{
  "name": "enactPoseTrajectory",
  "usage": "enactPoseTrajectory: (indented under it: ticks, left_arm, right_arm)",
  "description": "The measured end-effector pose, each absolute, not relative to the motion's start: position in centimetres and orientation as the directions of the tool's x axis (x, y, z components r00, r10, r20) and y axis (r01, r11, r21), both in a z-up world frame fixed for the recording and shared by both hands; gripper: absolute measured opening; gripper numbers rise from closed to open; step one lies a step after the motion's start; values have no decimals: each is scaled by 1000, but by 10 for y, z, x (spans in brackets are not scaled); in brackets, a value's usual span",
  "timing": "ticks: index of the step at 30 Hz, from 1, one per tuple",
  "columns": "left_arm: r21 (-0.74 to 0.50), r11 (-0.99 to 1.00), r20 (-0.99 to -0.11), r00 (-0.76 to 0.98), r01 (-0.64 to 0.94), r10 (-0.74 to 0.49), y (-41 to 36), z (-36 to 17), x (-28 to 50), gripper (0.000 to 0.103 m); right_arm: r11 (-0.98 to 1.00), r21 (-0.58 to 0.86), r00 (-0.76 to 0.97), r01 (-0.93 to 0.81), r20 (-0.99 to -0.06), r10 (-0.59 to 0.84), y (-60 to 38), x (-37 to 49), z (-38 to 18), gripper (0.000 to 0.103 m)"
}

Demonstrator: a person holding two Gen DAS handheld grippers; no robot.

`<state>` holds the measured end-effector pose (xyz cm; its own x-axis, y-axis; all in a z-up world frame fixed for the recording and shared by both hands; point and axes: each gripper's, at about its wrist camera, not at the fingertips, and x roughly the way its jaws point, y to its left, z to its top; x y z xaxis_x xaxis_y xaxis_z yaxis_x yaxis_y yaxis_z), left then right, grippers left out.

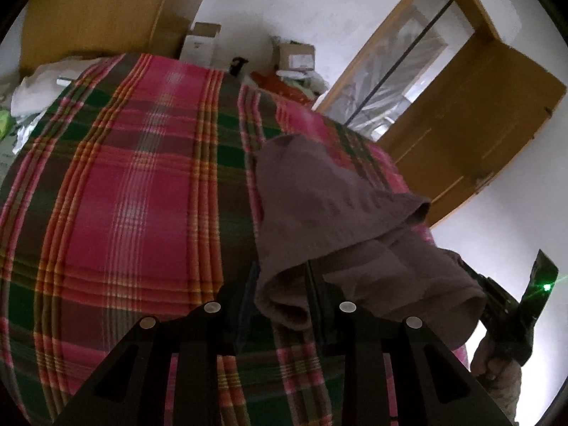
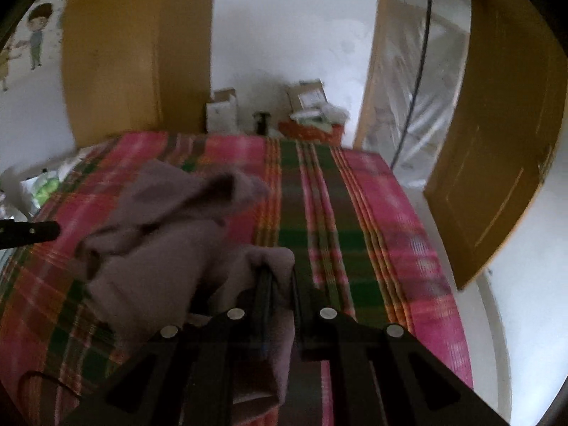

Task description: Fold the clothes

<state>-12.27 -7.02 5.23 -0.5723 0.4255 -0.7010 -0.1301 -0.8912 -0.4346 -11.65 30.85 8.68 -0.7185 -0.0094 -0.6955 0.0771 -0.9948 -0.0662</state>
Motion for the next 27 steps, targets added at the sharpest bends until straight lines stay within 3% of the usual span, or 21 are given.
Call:
enactPoseTrajectory:
  ticks: [4, 8, 14, 20, 27]
  left_arm:
    - [-387, -912, -726, -565, -136, 392, -66, 44, -127, 29]
    - [-340, -929, -760, -541, -144, 362, -60, 34, -135, 29]
    - [-352, -920, -763, -516, -174, 390, -61, 28, -138, 29]
    - [-315, -931, -787, -497, -186, 366, -56, 20, -148, 29]
    - [-316, -929, -813, -449, -192, 369, -48, 11, -172, 29]
  right_arm:
    - [-999, 28, -696, 38, -717, -47, 326, -117, 83, 14]
    - [-995, 96, -729, 3, -681, -68, 338, -112, 97, 15]
    - [-992, 113, -742, 60, -660, -120, 326, -121, 108, 22]
    - [-978, 140, -682, 156, -701, -209, 306, -168, 95, 30]
    - [-962, 212, -588, 171, -762, -272, 296, -229, 71, 32]
